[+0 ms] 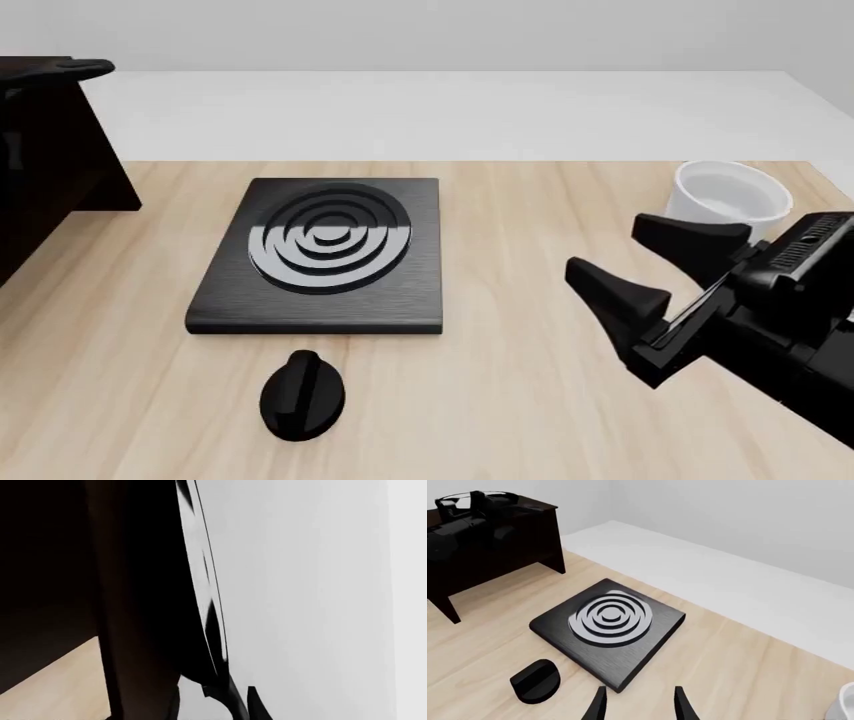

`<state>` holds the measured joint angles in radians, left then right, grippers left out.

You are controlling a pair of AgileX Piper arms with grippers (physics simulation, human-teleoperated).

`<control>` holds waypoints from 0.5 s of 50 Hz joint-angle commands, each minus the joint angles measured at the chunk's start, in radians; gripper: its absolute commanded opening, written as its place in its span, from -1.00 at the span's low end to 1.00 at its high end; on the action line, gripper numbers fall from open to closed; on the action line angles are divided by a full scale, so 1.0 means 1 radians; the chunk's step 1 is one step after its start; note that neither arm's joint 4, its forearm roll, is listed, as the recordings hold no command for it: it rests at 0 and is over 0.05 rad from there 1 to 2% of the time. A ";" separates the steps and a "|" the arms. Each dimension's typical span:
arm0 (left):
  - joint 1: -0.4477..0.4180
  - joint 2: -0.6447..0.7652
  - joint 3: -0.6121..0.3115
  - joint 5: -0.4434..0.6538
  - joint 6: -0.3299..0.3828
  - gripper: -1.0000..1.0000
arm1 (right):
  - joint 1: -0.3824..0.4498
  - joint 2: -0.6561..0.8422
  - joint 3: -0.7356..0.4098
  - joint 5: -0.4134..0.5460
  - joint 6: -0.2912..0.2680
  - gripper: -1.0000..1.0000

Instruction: Put the frying pan on the cabinet shelf.

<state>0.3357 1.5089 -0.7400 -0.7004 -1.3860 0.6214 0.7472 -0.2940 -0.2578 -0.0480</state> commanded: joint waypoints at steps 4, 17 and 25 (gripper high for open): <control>-0.018 -0.040 0.024 0.001 0.021 1.00 | 0.002 0.024 0.013 -0.032 0.008 1.00; -0.091 -0.180 0.091 0.062 0.042 1.00 | 0.001 0.028 0.019 -0.038 0.013 1.00; -0.130 -0.240 0.123 0.122 0.065 1.00 | 0.001 0.032 0.021 -0.041 0.015 1.00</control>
<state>0.2387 1.3358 -0.6494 -0.6390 -1.3433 0.6221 0.7735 -0.2770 -0.2939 -0.0374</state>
